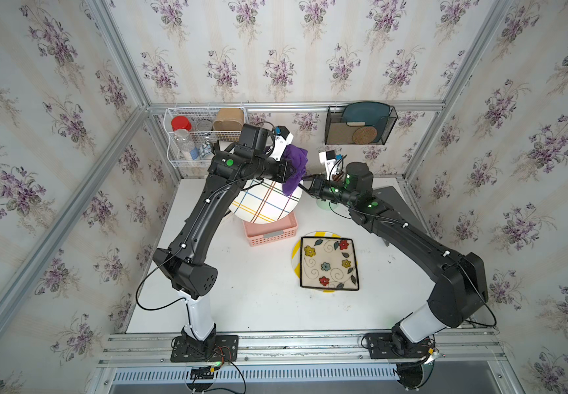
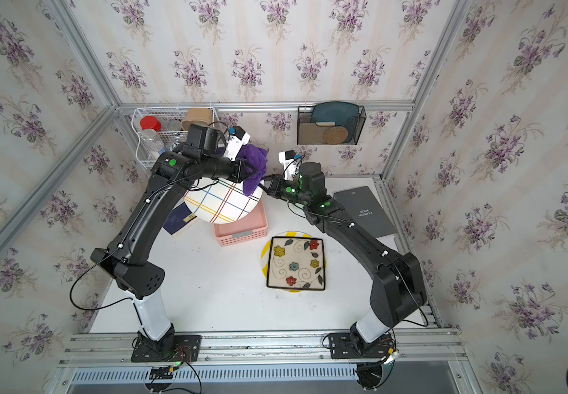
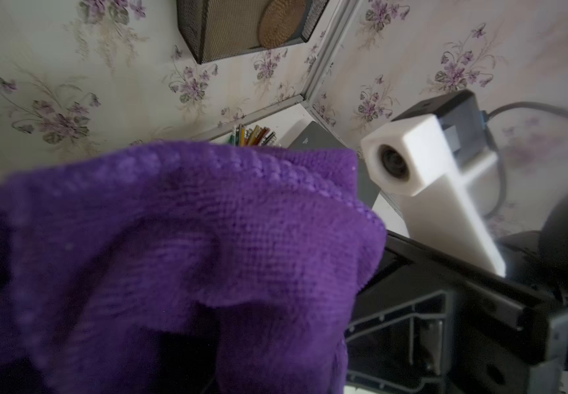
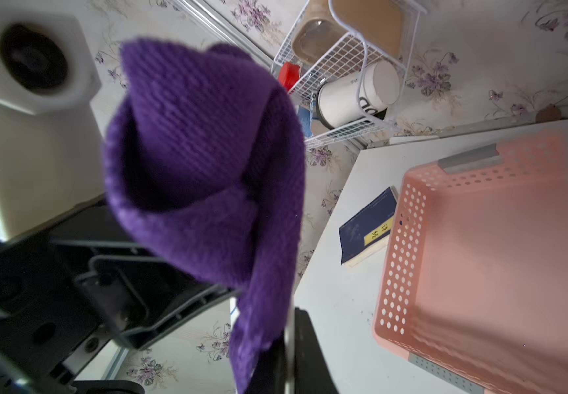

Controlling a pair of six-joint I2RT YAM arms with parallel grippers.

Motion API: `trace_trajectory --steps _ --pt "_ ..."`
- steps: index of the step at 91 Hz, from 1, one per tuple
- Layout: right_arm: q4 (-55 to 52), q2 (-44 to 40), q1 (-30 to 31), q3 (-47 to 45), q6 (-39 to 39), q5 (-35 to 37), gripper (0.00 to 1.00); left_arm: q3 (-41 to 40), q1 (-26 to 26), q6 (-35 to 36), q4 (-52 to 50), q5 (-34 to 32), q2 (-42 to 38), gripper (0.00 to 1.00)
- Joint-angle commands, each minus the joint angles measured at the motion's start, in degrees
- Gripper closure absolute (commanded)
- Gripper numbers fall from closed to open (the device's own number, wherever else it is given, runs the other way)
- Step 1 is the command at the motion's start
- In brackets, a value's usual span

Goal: Wipe the wet plate dry
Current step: Wipe the plate with towel.

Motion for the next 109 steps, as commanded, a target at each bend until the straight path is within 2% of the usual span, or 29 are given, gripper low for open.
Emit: trace_trajectory --steps 1,5,14,18,23,30,40,49,68,75,85,90,98,109 --pt "13.72 -2.55 -2.65 -1.35 2.64 -2.14 1.00 -0.05 2.45 -3.05 -3.72 -10.61 0.08 1.00" --pt "13.96 -3.04 -3.10 -2.58 3.39 -1.12 1.00 -1.12 2.94 -2.71 -3.02 -4.57 -0.35 1.00" --pt "18.17 -2.72 -3.94 -4.98 8.56 0.41 1.00 -6.86 0.44 0.95 0.99 16.53 -1.95 1.00" --pt "21.66 -2.27 -4.94 -5.87 11.91 1.00 1.00 -7.94 -2.00 4.30 -0.37 20.51 -1.59 1.00" --pt "25.57 -1.97 -6.12 -6.59 15.19 2.06 1.00 -7.28 -4.79 7.66 -6.19 17.72 0.05 1.00" --pt "25.73 -2.06 -7.29 -5.67 15.49 2.58 1.00 -7.23 -6.12 8.81 -11.28 9.17 2.05 1.00" --pt "21.81 -1.56 -6.54 -2.23 12.28 0.47 1.00 -6.87 -4.46 4.70 -11.61 -5.90 2.21 1.00" --pt "21.41 -1.79 -6.02 -2.93 12.10 -1.31 1.00 -6.02 -1.13 -0.42 -8.57 -12.02 -0.02 1.00" --pt "20.92 -4.52 -6.17 -6.31 9.77 -0.77 1.00 -16.25 7.50 -11.61 4.61 -11.71 -8.19 1.00" --pt "16.89 -4.98 -3.63 -5.05 4.06 -2.47 1.00 -15.35 7.75 -9.89 5.32 -6.74 -7.53 1.00" --pt "6.87 -3.78 0.99 -1.28 -5.62 -5.11 1.00 -10.45 6.85 -7.23 5.43 4.29 -4.59 1.00" --pt "4.44 -3.40 1.61 -0.73 -6.94 -5.40 1.00 -7.81 6.07 -6.23 5.36 6.77 -3.26 1.00" --pt "7.09 -4.06 0.48 -2.06 -5.30 -4.68 1.00 -5.98 5.57 -7.30 6.52 5.36 -2.83 1.00" --pt "9.80 -5.39 -4.37 -2.47 -2.16 -4.98 1.00 -5.12 6.30 -9.08 7.41 -0.52 -3.82 1.00"
